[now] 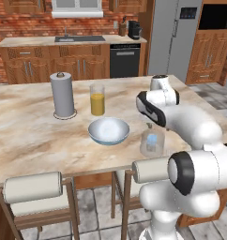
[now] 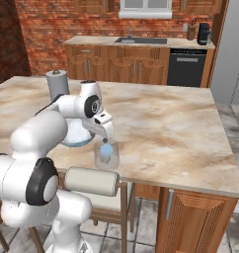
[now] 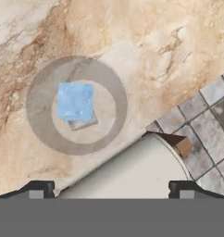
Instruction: There are two ice cubes in the ice bowl. Place both ice cubes in the glass cup.
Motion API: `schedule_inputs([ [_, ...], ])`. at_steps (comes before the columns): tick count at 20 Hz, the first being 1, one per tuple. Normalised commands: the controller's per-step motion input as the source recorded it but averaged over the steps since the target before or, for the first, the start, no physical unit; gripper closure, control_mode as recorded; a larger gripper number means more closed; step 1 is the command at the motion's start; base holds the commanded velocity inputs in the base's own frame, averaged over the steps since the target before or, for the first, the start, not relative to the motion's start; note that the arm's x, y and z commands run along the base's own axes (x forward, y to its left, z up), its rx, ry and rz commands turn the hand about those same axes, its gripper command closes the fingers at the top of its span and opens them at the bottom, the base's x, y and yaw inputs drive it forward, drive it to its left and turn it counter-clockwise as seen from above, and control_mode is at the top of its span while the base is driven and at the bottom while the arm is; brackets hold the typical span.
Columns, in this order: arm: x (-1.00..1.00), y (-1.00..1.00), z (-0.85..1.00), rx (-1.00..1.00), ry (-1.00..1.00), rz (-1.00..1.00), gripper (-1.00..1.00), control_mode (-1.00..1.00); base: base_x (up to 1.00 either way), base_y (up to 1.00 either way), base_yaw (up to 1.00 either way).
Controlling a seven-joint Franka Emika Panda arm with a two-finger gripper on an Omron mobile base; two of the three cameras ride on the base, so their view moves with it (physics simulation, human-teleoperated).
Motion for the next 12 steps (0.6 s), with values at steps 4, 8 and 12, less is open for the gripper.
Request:
schedule_inputs([
  [4, -1.0, -0.44, -0.74, 0.0, -0.11, 0.0, -1.0, -1.0, 0.0, 0.0, 0.0],
  [8, -1.0, -0.79, -1.0, -0.06, -0.31, 0.0, -1.0, -1.0, 0.0, 0.0, 0.0],
  [12, -0.88, -0.79, -0.4, -0.12, -0.96, -0.02, -1.0, -1.0, 0.0, 0.0, 0.0],
])
